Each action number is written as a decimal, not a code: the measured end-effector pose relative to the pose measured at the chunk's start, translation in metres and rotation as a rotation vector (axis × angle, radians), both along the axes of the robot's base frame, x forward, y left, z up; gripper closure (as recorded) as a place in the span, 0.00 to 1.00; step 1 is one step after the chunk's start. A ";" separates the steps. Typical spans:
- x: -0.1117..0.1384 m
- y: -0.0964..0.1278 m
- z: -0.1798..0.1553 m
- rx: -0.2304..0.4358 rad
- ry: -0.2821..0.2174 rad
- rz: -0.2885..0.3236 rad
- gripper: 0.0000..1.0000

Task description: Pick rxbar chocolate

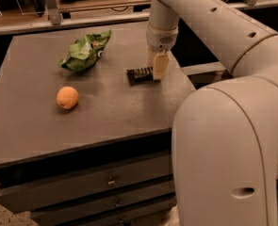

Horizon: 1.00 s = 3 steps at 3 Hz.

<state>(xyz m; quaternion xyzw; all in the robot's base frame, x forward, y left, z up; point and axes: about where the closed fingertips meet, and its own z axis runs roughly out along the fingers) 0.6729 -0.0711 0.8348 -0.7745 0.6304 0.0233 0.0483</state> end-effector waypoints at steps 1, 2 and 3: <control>-0.030 -0.009 0.020 0.157 0.073 -0.114 1.00; -0.037 -0.013 0.042 0.341 0.121 -0.184 1.00; -0.046 -0.010 0.081 0.520 0.098 -0.169 1.00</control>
Offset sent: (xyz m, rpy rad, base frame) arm -0.0683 -0.0306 0.0890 0.5533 0.2726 -0.2417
